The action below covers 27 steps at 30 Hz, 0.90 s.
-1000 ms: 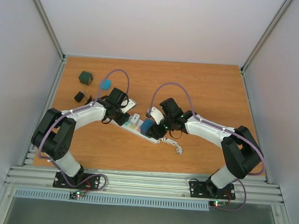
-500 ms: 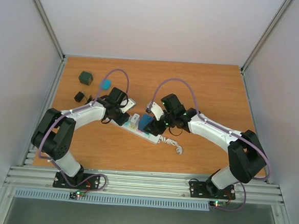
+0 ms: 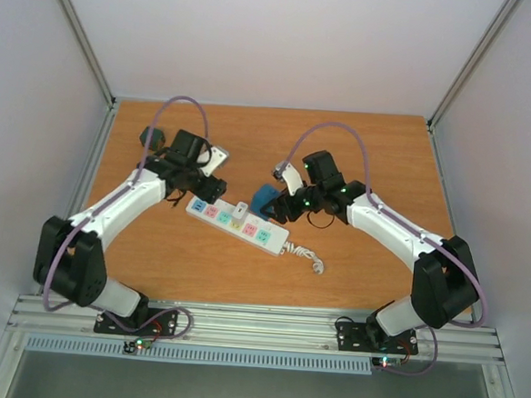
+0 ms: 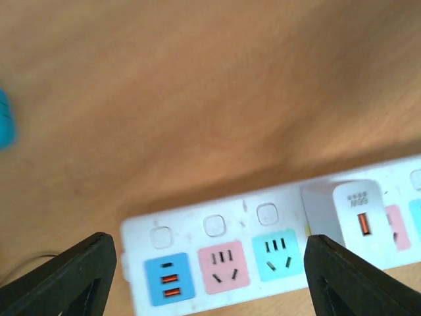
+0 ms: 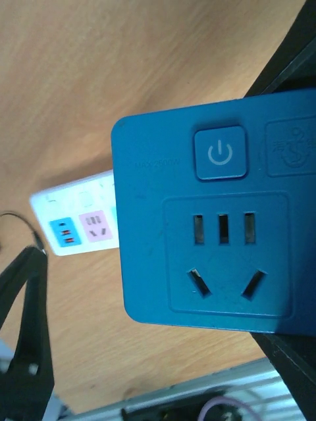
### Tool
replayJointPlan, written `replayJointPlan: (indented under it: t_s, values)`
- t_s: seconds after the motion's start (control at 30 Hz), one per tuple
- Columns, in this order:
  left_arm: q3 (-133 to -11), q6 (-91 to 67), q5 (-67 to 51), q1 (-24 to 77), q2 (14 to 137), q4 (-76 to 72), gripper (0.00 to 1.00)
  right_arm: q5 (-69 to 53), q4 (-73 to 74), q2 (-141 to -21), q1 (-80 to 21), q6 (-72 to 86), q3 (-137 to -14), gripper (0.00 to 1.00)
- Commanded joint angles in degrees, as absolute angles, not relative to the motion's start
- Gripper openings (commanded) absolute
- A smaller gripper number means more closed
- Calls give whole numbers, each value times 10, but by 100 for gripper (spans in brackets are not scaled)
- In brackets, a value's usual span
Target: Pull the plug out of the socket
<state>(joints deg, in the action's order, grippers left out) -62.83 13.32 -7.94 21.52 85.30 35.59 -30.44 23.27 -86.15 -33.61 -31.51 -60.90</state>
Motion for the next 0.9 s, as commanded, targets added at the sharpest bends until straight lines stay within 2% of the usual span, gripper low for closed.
replayJointPlan:
  t_s: [0.0,0.1,0.2,0.5,0.73,0.87]
  values:
    - [-653,140,-122,199,783,351,83,-377,216,-850,-306,-259,-655,40]
    - [-642,165,-166,199,733,329,93,-405,209,-864,-289,-227,-683,41]
    - [-631,173,-210,199,692,307,99,-431,201,-881,-283,-191,-708,41]
    - [-640,189,-206,228,660,299,100,-496,164,-931,-283,-76,-751,41]
    - [-651,192,-172,268,684,309,99,-529,127,-940,-285,-13,-752,41]
    - [-660,187,-173,283,700,310,96,-533,123,-940,-291,-5,-747,42]
